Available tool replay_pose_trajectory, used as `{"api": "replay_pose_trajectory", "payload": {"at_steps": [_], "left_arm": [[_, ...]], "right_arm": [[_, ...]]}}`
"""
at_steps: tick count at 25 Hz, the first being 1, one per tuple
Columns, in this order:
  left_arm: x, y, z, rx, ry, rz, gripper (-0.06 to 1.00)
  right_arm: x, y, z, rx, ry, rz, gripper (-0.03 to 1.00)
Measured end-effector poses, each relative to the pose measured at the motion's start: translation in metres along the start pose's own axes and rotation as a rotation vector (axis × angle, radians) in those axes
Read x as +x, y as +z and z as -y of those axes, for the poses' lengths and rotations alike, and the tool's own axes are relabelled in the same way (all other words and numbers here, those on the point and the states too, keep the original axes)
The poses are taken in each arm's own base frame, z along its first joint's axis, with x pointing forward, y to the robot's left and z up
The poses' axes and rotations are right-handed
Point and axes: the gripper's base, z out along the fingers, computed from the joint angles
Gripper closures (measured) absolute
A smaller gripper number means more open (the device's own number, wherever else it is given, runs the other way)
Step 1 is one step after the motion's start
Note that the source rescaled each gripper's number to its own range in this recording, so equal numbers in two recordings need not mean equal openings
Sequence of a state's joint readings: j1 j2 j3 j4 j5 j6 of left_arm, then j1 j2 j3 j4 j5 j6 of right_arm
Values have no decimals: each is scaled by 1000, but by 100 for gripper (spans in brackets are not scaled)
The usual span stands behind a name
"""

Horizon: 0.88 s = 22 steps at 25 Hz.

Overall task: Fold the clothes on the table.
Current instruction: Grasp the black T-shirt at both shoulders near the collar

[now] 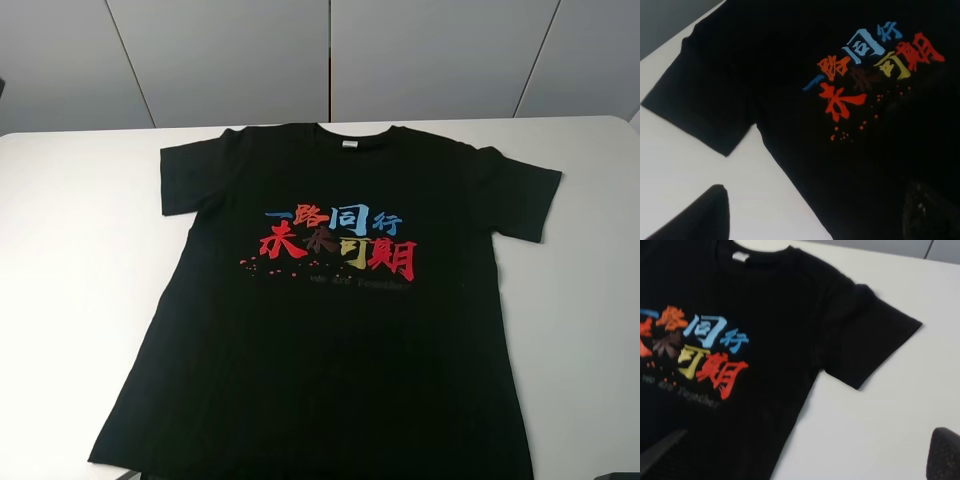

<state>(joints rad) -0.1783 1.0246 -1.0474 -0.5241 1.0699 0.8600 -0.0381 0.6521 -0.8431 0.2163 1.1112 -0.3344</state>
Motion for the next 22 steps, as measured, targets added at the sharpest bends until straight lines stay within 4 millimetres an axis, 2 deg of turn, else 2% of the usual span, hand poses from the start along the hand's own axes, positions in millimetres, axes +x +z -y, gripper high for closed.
{"api": "replay_pose_trajectory", "payload": {"at_steps": [4,7,9,13,16,19,22], "left_arm": [[-27,44,-27,86,95,-70,3],[-39,88,-25,171,242,-165,3],[-39,126,-21,211,328,-250,3],[-20,198,-16,275,433,-433,3],[1,239,-15,321,443,-529,3],[18,271,-18,345,420,-577,3],[25,291,-21,347,378,-606,3]], "right_arm": [[-36,31,12,-61,-30,-111,-3],[-55,61,19,-128,-30,-187,-3],[-60,82,23,-167,-30,-244,-3],[-59,117,29,-217,-36,-357,-3],[-58,129,30,-236,-32,-396,-3],[-59,131,29,-254,-38,-383,-3],[-60,131,29,-257,-46,-376,-3]]}}
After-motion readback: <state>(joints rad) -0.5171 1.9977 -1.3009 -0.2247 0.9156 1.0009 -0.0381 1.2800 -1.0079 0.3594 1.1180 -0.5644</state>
